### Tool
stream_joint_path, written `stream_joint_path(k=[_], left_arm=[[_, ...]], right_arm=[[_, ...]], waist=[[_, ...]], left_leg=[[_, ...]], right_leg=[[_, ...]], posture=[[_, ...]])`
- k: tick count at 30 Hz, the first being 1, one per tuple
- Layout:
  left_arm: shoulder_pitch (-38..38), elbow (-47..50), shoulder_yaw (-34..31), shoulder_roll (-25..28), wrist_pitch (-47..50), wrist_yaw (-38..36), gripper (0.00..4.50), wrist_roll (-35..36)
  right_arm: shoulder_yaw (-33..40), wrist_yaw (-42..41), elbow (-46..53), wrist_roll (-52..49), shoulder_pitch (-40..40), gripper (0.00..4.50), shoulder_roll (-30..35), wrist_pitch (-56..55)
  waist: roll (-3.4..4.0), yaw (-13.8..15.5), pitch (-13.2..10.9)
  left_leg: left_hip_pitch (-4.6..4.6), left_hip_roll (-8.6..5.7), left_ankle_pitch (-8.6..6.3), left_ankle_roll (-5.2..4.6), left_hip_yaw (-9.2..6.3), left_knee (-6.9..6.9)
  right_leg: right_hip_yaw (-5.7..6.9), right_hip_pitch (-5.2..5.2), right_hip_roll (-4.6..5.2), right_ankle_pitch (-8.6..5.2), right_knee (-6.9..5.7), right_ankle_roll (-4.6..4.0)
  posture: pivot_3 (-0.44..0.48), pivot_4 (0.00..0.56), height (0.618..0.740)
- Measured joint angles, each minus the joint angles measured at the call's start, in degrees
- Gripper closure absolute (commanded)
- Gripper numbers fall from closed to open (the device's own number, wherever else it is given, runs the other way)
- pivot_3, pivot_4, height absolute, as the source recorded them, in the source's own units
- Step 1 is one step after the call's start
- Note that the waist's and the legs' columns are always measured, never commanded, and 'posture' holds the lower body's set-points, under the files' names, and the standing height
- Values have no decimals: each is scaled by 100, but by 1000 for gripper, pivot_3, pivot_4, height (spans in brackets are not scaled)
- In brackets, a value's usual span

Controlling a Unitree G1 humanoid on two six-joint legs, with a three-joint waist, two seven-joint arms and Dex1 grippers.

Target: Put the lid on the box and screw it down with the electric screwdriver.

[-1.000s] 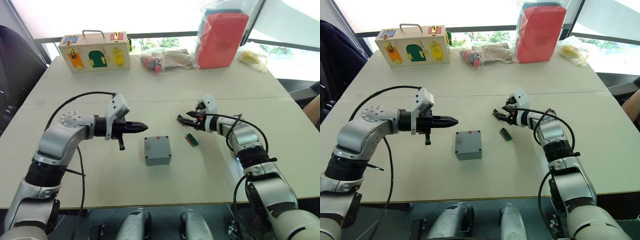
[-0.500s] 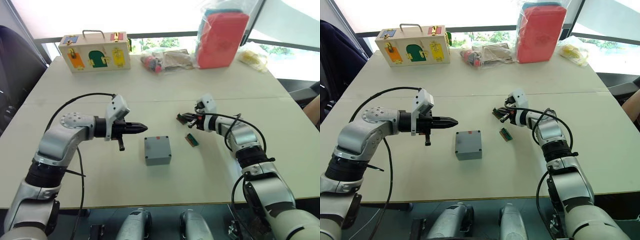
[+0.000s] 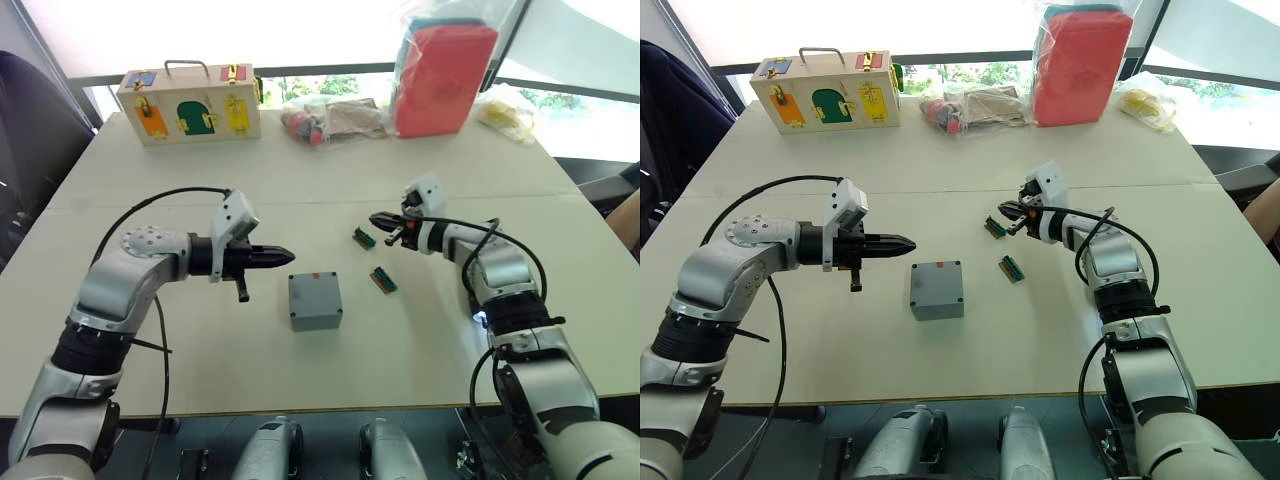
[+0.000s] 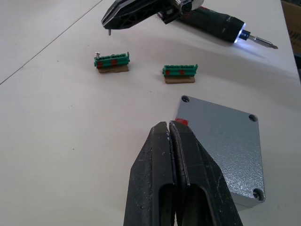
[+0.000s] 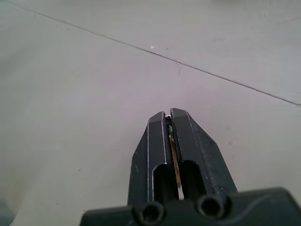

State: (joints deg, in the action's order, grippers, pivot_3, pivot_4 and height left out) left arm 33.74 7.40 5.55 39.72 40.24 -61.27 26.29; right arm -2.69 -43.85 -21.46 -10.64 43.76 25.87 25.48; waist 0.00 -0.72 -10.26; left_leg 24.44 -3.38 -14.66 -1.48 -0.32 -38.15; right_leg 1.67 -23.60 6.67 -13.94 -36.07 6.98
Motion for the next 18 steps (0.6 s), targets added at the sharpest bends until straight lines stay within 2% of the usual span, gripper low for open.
stream_joint_path(k=[4,6,11,15,18], left_arm=[[-6,-33,5,1,-56,-28,4500,2],[-48,-12,15,73,-1,-142,4500,47],[-243,257,38,371,206,-444,4500,185],[-449,515,43,631,378,-643,4500,312],[-479,538,43,630,421,-646,4500,316]], right_arm=[[122,14,574,-171,-195,4454,15,312],[140,-108,1432,-436,-508,4454,109,685],[106,-250,2633,-857,-1060,4454,158,1175],[-223,-189,3589,-989,-1640,4454,101,1342],[-426,-124,3759,-990,-1732,4454,22,1376]], waist=[[0,2,0],[0,4,0],[0,0,0],[0,11,0],[0,21,1]], left_leg=[[0,0,0,0,0,0],[0,0,0,0,-1,1],[-1,1,-1,-2,-1,1],[-2,1,-1,-3,-1,1],[-2,0,-7,-11,-2,-1]], right_leg=[[0,0,0,0,0,0],[0,-1,0,0,0,0],[-1,0,0,-1,-1,-1],[-2,0,1,-1,-1,-1],[-1,0,2,-1,2,-2]], posture=[[0,150,740],[0,150,740],[0,150,740],[0,150,740],[0,150,740]])
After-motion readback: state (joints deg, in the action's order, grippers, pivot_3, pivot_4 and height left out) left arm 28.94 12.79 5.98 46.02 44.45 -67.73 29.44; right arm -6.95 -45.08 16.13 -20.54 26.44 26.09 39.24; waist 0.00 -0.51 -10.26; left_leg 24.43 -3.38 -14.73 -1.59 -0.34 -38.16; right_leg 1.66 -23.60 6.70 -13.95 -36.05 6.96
